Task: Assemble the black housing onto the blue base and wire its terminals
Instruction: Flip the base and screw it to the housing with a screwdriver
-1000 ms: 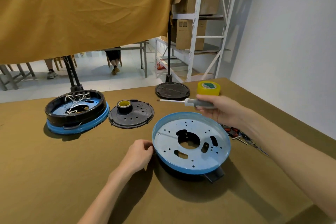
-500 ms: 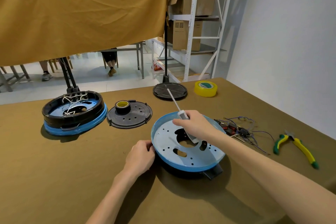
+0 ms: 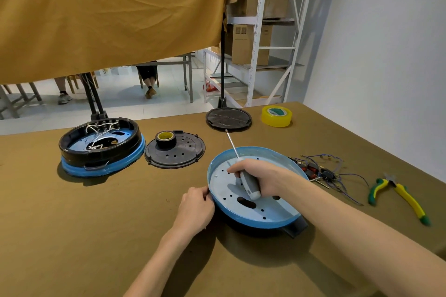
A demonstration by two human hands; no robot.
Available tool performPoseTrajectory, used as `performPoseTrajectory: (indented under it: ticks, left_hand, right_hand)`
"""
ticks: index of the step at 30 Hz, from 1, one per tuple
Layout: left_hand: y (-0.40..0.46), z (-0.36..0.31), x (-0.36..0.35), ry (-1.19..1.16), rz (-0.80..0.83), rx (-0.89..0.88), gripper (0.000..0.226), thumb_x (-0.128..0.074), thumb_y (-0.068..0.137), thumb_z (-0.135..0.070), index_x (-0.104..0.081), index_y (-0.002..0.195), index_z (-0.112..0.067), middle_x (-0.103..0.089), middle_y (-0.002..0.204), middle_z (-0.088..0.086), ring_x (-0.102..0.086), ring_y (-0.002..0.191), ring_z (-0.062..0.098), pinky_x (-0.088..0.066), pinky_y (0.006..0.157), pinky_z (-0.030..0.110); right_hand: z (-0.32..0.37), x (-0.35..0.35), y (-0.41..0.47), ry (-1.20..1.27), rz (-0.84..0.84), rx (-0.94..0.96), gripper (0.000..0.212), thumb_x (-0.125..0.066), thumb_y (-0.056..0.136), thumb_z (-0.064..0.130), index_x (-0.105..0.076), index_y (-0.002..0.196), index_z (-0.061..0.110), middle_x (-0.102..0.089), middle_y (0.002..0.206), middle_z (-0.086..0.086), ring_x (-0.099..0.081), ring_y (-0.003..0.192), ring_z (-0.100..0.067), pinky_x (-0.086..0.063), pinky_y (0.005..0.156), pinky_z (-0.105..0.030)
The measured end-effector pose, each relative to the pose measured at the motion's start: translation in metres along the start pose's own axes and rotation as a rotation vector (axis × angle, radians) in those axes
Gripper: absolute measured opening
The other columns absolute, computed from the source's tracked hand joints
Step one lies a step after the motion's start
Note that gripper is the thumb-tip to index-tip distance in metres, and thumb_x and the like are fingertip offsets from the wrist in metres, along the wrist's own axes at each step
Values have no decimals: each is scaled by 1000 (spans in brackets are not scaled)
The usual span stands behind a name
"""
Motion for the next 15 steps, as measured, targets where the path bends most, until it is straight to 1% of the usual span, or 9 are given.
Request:
performPoseTrajectory:
  ticks: [1, 2, 4, 6, 8, 10, 12, 13, 15]
  left_hand:
    - [-1, -1, 0, -22, 10, 9, 38, -43, 109, -23, -58, 144, -24, -68, 120, -5, -67, 91, 8, -55, 64, 18]
    - [-2, -2, 0, -42, 21, 10, 38, -42, 110, -23, -57, 144, -24, -68, 122, -6, -66, 93, 6, -52, 63, 16]
    - [-2, -3, 1, -85, 38, 12, 38, -41, 110, -23, -58, 144, -24, -67, 126, -6, -62, 96, 3, -46, 64, 12]
    - [-2, -4, 2, -127, 52, 16, 37, -41, 110, -24, -60, 142, -24, -68, 126, -5, -62, 102, 4, -51, 74, 17]
    - [-2, -4, 2, -160, 58, 19, 36, -42, 110, -25, -62, 140, -24, -68, 125, -5, -62, 111, 8, -55, 92, 29]
    - [-2, -3, 2, -198, 51, 26, 35, -42, 110, -25, -63, 139, -24, -69, 125, -4, -62, 116, 12, -54, 101, 35]
    - [-2, -3, 2, -252, 36, 44, 35, -44, 110, -23, -63, 138, -23, -69, 123, -3, -63, 115, 14, -56, 98, 34]
    - [0, -1, 2, -296, 33, 64, 34, -45, 109, -20, -63, 137, -21, -69, 121, -2, -64, 112, 13, -57, 91, 29]
    - [4, 3, 2, -427, 42, 145, 30, -47, 108, -14, -63, 133, -15, -70, 114, 1, -66, 102, 12, -54, 72, 20]
  right_hand:
    - [0, 0, 1, 38, 21, -13, 28, -77, 88, 28, -57, 75, 14, -60, 78, -6, -61, 79, -23, -55, 96, -41]
    - [0, -1, 1, 70, 35, -20, 28, -78, 87, 26, -57, 73, 14, -61, 80, -6, -63, 82, -25, -54, 98, -42]
    - [1, -3, 3, 92, 49, -25, 30, -80, 85, 25, -57, 69, 15, -63, 83, -7, -65, 90, -27, -56, 93, -41]
    - [2, -5, 5, 88, 43, -32, 29, -83, 82, 20, -58, 69, 16, -63, 80, -5, -66, 86, -27, -58, 80, -36]
    - [0, -5, 6, 75, 15, -51, 27, -85, 78, 12, -59, 77, 15, -63, 74, -5, -69, 73, -25, -60, 64, -31]
    - [0, -5, 5, 58, -13, -65, 29, -86, 74, 6, -60, 83, 14, -61, 71, -5, -69, 59, -22, -56, 51, -28]
    - [0, -5, 5, 17, -31, -66, 31, -87, 73, 6, -60, 85, 14, -61, 76, -5, -68, 63, -22, -54, 48, -26]
    - [1, -4, 5, -3, -39, -64, 30, -87, 73, 7, -60, 85, 14, -61, 78, -5, -66, 67, -22, -54, 47, -26]
    - [4, -1, 4, -17, -48, -56, 28, -87, 74, 7, -61, 82, 14, -61, 77, -5, -64, 69, -22, -54, 48, -26]
Point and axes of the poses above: each hand's wrist, its own y-axis towards the middle knuckle, its own x-axis out of the back of the hand, z = x × y, the point moved 7 cm from there along y, towards the middle knuckle
